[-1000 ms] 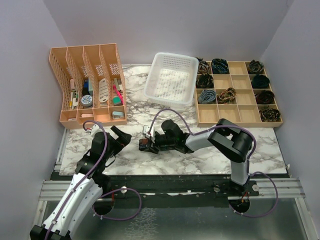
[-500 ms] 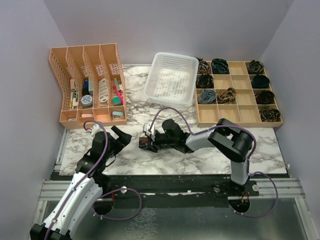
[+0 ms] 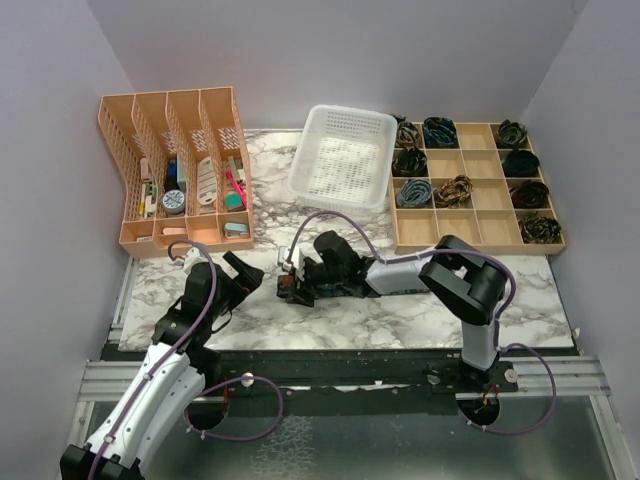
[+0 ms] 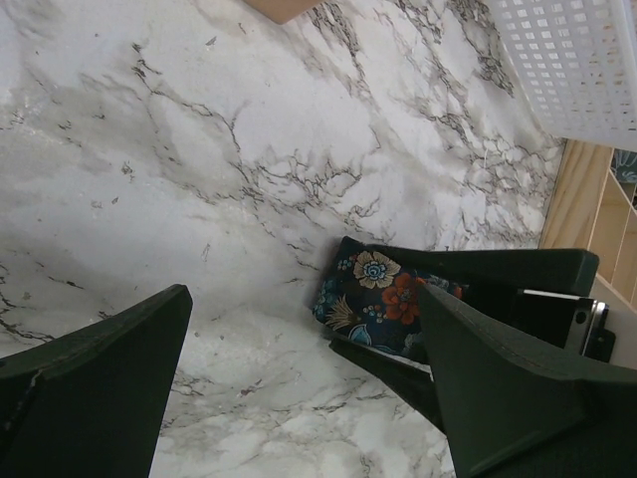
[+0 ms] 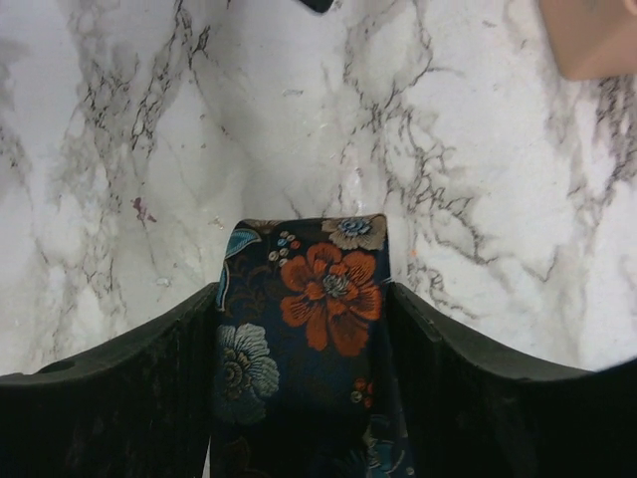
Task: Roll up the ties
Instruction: Roll the tie at the center of the board.
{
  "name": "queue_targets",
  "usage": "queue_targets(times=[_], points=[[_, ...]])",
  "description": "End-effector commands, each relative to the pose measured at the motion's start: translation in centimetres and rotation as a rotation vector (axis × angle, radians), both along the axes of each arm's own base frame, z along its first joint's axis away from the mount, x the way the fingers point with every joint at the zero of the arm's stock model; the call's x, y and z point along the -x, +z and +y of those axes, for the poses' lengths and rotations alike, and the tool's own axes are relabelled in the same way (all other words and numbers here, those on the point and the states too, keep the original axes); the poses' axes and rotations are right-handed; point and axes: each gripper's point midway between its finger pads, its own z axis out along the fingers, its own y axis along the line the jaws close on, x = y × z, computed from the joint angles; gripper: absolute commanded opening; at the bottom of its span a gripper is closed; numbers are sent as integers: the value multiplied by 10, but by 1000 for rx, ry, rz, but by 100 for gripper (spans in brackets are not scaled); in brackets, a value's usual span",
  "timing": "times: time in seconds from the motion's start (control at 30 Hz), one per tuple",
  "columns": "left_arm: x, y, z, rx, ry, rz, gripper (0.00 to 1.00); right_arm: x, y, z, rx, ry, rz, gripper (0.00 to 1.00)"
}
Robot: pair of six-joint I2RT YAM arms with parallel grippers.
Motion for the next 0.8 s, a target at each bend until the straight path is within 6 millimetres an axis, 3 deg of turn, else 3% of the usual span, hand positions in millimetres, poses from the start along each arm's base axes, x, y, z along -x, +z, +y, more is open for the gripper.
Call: queue_targets(times=[0.0, 0.1, 0.23, 0.57, 0.67, 0.77], points=[[-1, -1, -4, 5, -21, -9, 97, -18, 28, -1, 18, -69, -72, 73], [-2, 0, -5, 6, -28, -11, 97, -32, 46, -7, -9, -151, -133, 81], [-2, -2, -7, 6, -39, -8, 97, -37, 67, -16, -42, -231, -139, 85], [-5, -9, -20, 18, -118, -24, 98, -26, 107, -62, -225, -593, 145, 96], [-7, -10, -26, 36, -142, -26, 98, -34, 101, -85, -196, -795, 237, 100], [-7, -13, -30, 43, -161, -15, 98, -31, 86, -100, -127, -920, 338, 100]])
